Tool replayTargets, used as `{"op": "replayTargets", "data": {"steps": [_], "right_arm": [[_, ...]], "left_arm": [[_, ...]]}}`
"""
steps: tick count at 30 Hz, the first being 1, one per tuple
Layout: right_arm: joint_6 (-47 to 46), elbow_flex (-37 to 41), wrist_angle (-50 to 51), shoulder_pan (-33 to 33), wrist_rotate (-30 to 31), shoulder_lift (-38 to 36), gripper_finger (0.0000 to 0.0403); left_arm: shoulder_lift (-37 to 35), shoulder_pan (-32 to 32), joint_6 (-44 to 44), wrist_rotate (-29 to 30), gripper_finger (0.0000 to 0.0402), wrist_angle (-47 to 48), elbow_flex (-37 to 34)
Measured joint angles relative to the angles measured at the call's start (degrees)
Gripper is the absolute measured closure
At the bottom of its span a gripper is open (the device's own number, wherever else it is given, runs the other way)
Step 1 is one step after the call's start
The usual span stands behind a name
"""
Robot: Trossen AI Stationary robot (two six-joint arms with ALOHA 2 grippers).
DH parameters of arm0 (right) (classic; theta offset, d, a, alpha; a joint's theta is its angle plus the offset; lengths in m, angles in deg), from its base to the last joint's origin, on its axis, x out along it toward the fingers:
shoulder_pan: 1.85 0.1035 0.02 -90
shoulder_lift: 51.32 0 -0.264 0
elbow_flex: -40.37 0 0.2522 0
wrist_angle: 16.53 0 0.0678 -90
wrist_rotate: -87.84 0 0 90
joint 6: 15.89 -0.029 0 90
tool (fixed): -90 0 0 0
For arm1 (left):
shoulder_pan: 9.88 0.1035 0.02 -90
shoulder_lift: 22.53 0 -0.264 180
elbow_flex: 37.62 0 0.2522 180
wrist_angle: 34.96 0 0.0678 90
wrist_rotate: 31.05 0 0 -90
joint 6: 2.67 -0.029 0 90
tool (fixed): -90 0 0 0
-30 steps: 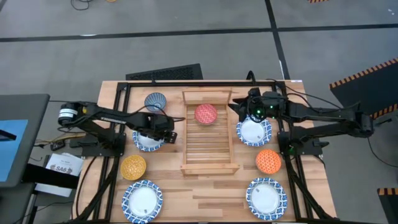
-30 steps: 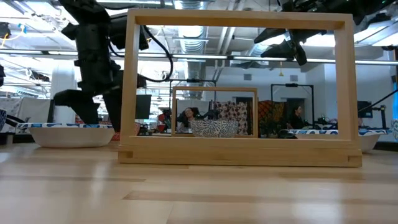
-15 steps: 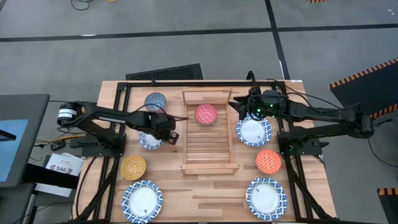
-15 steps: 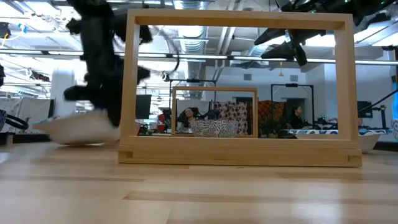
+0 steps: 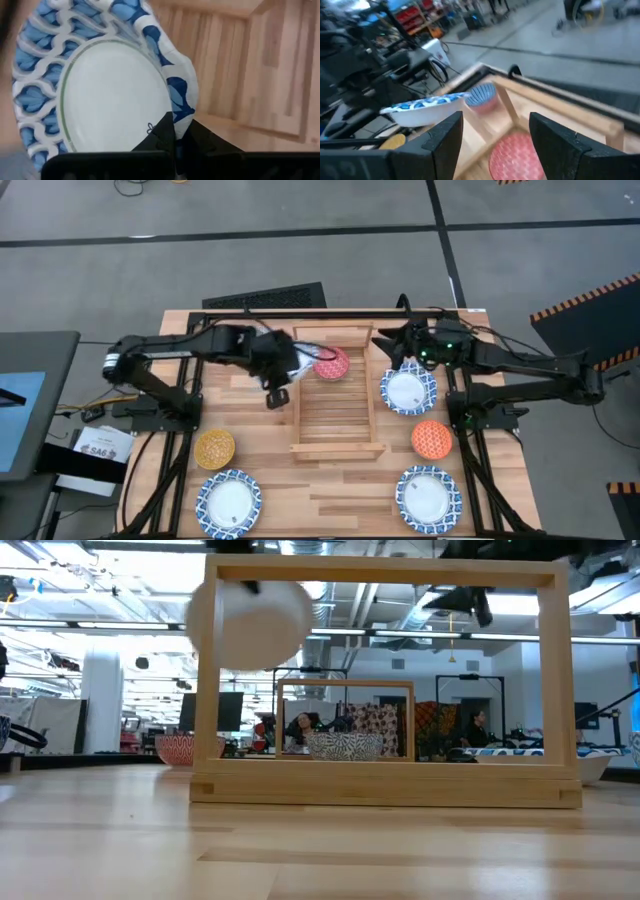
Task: Place and stack bowls onto a shelf
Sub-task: Put the blue white bowl on the shelf
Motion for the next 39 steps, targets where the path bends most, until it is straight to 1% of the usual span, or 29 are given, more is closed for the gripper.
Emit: {"op": "replayTargets", "data": {"steps": [3,6,8,10,13,15,21,25,29,33,39], "right_arm": [[3.67,-1.61,0.01,0.0,-0.29,-1.61,0.0148],[5.59,-3.28,-0.07,-0.01,-0.29,-3.29,0.0148],[6.08,-4.44,-0.21,0.0,-0.29,-4.5,0.0148],[6.14,-5.19,-0.14,0.0,-0.29,-5.91,0.0148],[6.63,-5.68,-0.16,0.0,-0.29,-7.62,0.0148],[7.47,-5.68,0.05,0.0,-0.27,-8.72,0.0148],[7.54,-5.68,0.1,0.0,-0.27,-10.4,0.0148],[7.48,-5.68,0.16,0.0,-0.27,-10.36,0.0148],[7.11,-5.64,0.38,0.0,-0.24,-10.14,0.0148],[7.08,-5.63,0.32,0.0,-0.16,-10.16,0.0148],[7.04,-5.61,0.35,0.0,-0.13,-10.16,0.0148]], "left_arm": [[6.24,-1.63,-12.87,2.68,0.0401,0.82,8.08],[12.32,-3.52,-26.72,3.94,0.0401,0.68,14.03],[15.74,-4.66,-34.77,5.39,0.0401,0.39,16.15],[18.65,-5.84,-41.63,8.07,0.0401,-0.26,16.98],[22.26,-7.22,-49.24,11.26,0.0401,0.09,16.81],[24.16,-7.9,-50.84,11.84,0.0401,0.12,16.54],[28.29,-9.65,-51.59,8.68,0.0401,-3.35,16.54],[29.7,-9.52,-49.72,4.21,0.0401,-3.58,16.5],[30.08,-9.32,-48.6,2.29,0.0401,-4.55,16.58],[30.34,-9.17,-45.43,-3.67,0.0401,-3.75,16.56],[31.65,-8.93,-47.29,-2.15,0.0401,-2.47,16.47]]}}
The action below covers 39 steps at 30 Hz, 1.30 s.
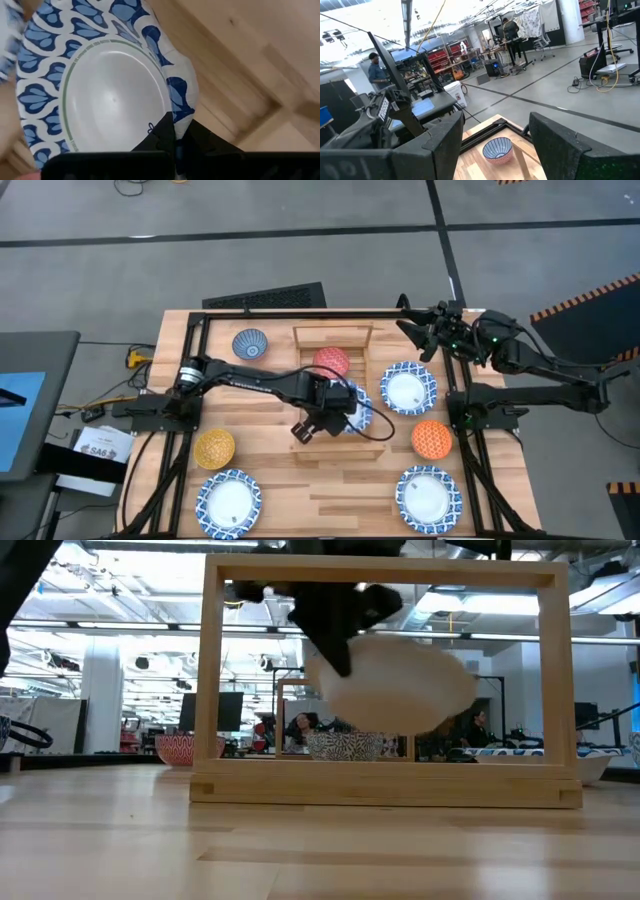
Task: Place and stack bowls onto a shelf
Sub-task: Put the blue white bowl on the shelf
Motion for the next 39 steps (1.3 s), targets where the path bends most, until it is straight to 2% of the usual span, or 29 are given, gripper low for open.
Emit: {"op": "replayTargets", "data": {"steps": [6,16,20,32,39], "right_arm": [[-0.13,0.0,-0.01,0.0,0.07,0.0,0.0148],[-0.09,0.04,0.14,-0.24,0.17,-0.04,0.0148],[-0.07,0.04,0.37,-0.44,0.17,-0.04,0.0148],[-0.02,0.04,0.38,-0.42,0.17,-0.04,0.0148],[-0.02,0.04,0.4,-0.42,0.17,-0.02,0.0148]], "left_arm": [[2.46,0.09,-2.63,0.51,0.0401,-0.21,-0.01],[2.56,0.26,2.6,-1.03,0.0383,0.26,0.02],[2.56,0.48,4.32,-2.38,0.0353,1.12,0.02],[2.31,0.61,9.71,-1.02,0.022,3.14,1.1],[2.01,1.88,12.7,-1.86,0.0192,9.62,5.34]]}}
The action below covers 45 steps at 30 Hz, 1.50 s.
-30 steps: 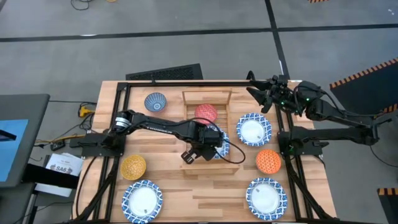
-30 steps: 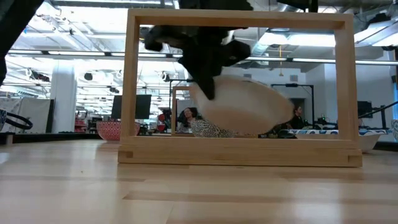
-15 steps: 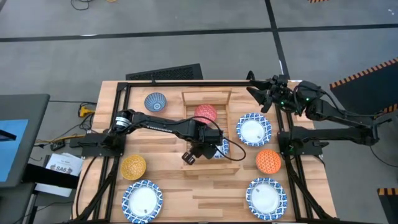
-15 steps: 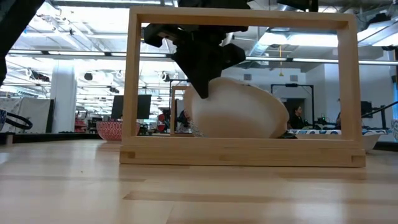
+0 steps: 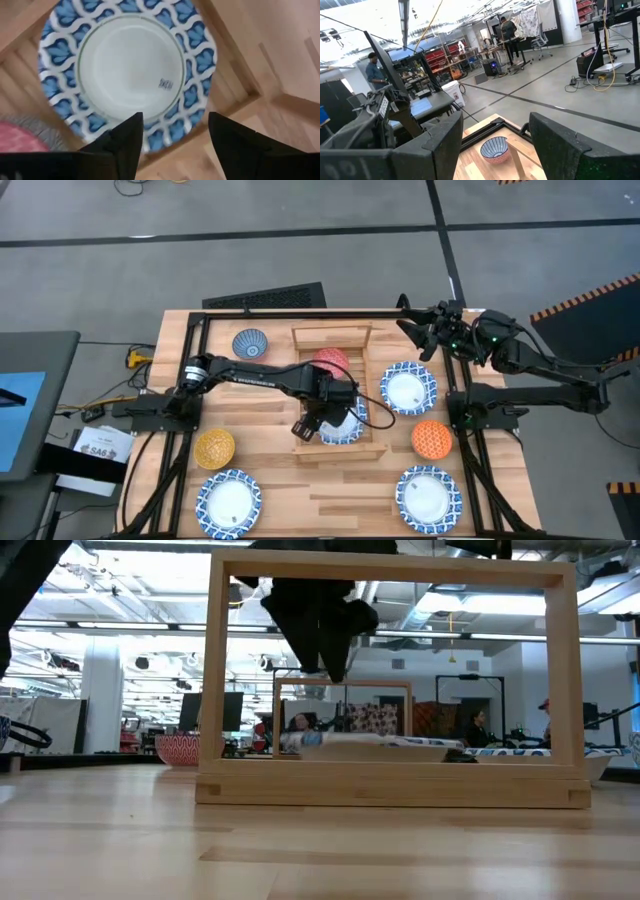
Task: Place and stack bowls onto a shelf
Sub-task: Put the blue white bowl on the shelf, then stack the blue bowl on top of the red bowl on the shelf
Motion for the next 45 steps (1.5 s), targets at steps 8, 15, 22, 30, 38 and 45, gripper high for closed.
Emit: {"op": "replayTargets", "data": {"steps": [8,15,22,30,38,45], "right_arm": [[-0.01,0.0,0.84,-0.02,-0.01,0.0,0.0148],[-1.72,0.0,4.85,0.0,-0.03,0.04,0.0148],[-2.1,0.0,7.41,0.1,-0.04,0.04,0.0148],[-2.52,0.0,7.32,0.16,-0.04,0.04,0.0148],[-4.06,0.0,7.35,0.16,-0.04,0.04,0.0148],[-4.17,0.0,7.32,0.16,-0.04,0.04,0.0148]], "left_arm": [[-3.45,7.05,13.11,-14.01,0.0192,6.9,3.03],[-11.55,12.29,24.11,-18.11,0.0192,-8.59,3.07],[-18.75,12.81,24.56,-7.84,0.0192,-15.82,3.14],[-27.83,12.83,24.41,-7.23,0.0192,-25.84,-8.43],[-50.45,13.55,33.09,0.61,0.0192,-57.38,-44.01],[-65.04,13.57,35.7,8.21,0.0192,-68.27,-62.05]]}}
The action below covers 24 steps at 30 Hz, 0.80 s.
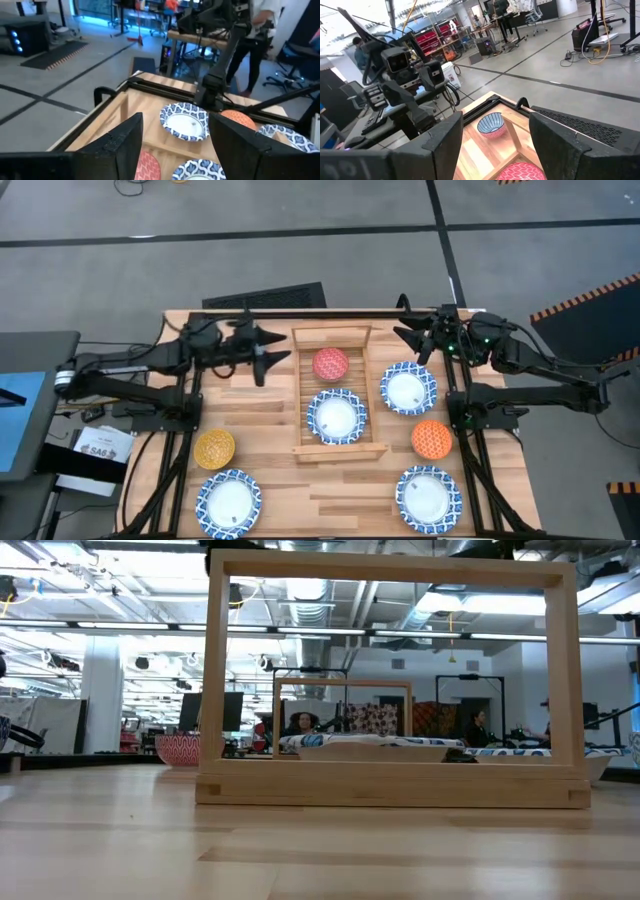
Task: Place and stack bowls onto a shelf
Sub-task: Stack the blue bowl on top of the red bowl on the shelf
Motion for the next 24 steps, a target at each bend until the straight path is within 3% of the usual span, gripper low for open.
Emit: {"op": "replayTargets", "data": {"steps": [10,13,15,18,24], "right_arm": [[0.13,0.01,0.03,-0.02,0.0,1.04,0.0148],[0.13,0.01,-0.01,-0.07,0.0,1.72,0.0148],[0.13,0.01,-0.08,-0.07,0.0,2.39,0.0148],[0.13,0.0,-0.04,-0.07,0.0,3.59,0.0148],[0.13,0.01,0.04,-0.07,-0.01,6.06,0.0148]], "left_arm": [[-5.37,-0.01,-0.28,1.51,0.0192,0.56,-3.62],[-5.21,0.39,5.71,7.0,0.0192,3.5,-2.93],[-4.21,2.4,8.69,10.86,0.0192,10.98,0.1],[-1.64,8.31,11.46,11.36,0.0192,26.66,7.05],[8.75,22.62,10.0,-0.52,0.0192,50.31,13.34]]}}
